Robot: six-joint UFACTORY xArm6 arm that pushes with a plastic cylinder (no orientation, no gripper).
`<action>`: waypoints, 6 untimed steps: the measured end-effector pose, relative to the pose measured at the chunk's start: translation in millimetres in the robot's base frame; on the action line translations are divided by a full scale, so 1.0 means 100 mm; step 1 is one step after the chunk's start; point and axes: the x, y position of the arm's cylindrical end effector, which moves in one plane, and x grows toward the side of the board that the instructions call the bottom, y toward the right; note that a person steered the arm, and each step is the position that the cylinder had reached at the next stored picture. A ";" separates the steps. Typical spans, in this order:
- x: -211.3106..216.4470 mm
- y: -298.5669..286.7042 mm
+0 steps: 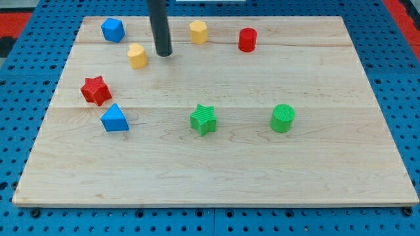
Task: Push the blue cube into the yellow hexagon
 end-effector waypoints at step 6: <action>-0.25 -0.33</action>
